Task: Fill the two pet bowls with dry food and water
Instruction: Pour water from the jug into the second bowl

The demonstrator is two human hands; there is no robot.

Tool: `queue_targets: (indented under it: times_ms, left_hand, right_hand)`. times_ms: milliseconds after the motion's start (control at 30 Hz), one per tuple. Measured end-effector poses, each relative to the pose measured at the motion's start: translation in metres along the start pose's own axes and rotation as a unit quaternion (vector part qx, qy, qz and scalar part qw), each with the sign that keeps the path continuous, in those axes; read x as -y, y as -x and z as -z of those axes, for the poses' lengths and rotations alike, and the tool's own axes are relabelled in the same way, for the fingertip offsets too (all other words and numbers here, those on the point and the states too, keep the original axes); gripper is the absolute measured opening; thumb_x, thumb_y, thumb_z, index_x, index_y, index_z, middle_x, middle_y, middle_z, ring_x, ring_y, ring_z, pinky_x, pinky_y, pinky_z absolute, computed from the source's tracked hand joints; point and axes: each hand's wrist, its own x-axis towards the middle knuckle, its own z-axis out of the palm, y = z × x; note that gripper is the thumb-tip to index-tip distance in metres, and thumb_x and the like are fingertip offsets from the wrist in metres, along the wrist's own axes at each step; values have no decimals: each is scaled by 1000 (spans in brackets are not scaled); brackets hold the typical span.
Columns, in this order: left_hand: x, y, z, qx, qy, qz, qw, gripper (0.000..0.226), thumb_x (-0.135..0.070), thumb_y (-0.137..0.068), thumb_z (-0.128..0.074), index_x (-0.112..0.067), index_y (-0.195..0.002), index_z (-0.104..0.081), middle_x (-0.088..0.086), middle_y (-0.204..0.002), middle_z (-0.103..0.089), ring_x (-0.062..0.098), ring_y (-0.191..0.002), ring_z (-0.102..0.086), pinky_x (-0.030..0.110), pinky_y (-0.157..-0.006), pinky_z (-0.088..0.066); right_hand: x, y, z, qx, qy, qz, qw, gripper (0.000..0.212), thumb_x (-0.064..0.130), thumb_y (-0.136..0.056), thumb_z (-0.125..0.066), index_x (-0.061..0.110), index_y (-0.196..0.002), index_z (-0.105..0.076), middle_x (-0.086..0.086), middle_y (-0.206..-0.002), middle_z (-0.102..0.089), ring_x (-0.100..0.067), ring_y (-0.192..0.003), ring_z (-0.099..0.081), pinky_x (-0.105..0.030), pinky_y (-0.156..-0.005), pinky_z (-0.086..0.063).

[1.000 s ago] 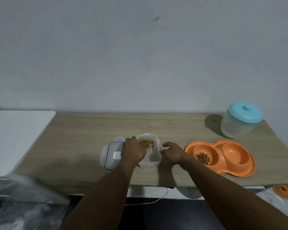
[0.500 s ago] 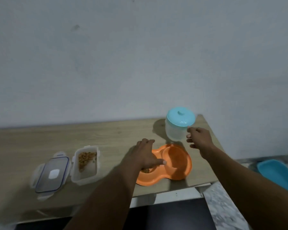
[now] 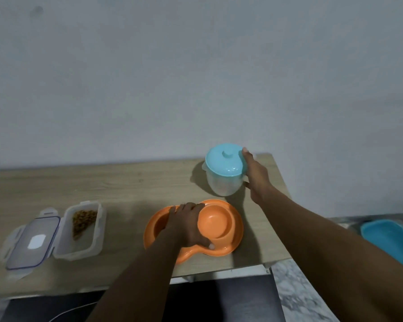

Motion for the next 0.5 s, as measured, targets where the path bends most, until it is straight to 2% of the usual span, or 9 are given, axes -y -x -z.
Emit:
queue_targets:
  times_ms: [133, 200, 300, 400, 500]
  left_hand:
    - [0, 0, 4, 8, 25, 4, 1000, 127, -79, -43, -76, -34, -151, -25, 1, -153, -38, 25, -141, -32, 59, -116, -16]
    - [0, 0, 4, 10, 29, 5, 1000, 127, -78, -44, -77, -32, -151, -26, 1, -154, -38, 25, -142, -32, 60, -116, -16]
    - [-2, 0, 3, 6, 33, 13, 999, 128, -78, -43, -77, -32, -151, -25, 1, -154, -37, 25, -142, -32, 60, -116, -16]
    - [-2, -1, 2, 2, 34, 16, 999, 128, -79, -42, -76, -34, -151, -26, 1, -153, -39, 25, -141, -33, 60, -115, -16]
    - [-1, 0, 3, -1, 40, 10, 999, 127, -79, -41, -76, -36, -149, -27, -1, -152, -41, 25, -141, -33, 61, -115, -16]
  right_hand:
    - [0, -10, -7, -1, -10, -15, 1000, 81, 77, -59, -70, 23, -119, -64, 2, -116, -68, -22, -109, -62, -45, -102, -47]
    - [0, -13, -6, 5, -12, -17, 1000, 74, 70, -66, -72, 22, -122, -63, 1, -116, -69, -22, -108, -63, -41, -97, -50]
    - [2, -17, -4, 6, -39, -15, 999, 54, 55, -74, -76, 20, -114, -65, -2, -113, -71, -22, -103, -66, -38, -85, -53]
    - [-1, -17, -2, -6, -49, -8, 999, 52, 52, -70, -79, 16, -104, -63, -5, -112, -70, -24, -104, -65, -43, -92, -53]
    - [-4, -12, -1, -22, -53, 9, 998, 46, 48, -72, -79, 14, -96, -59, -7, -108, -70, -24, -96, -65, -38, -78, -50]
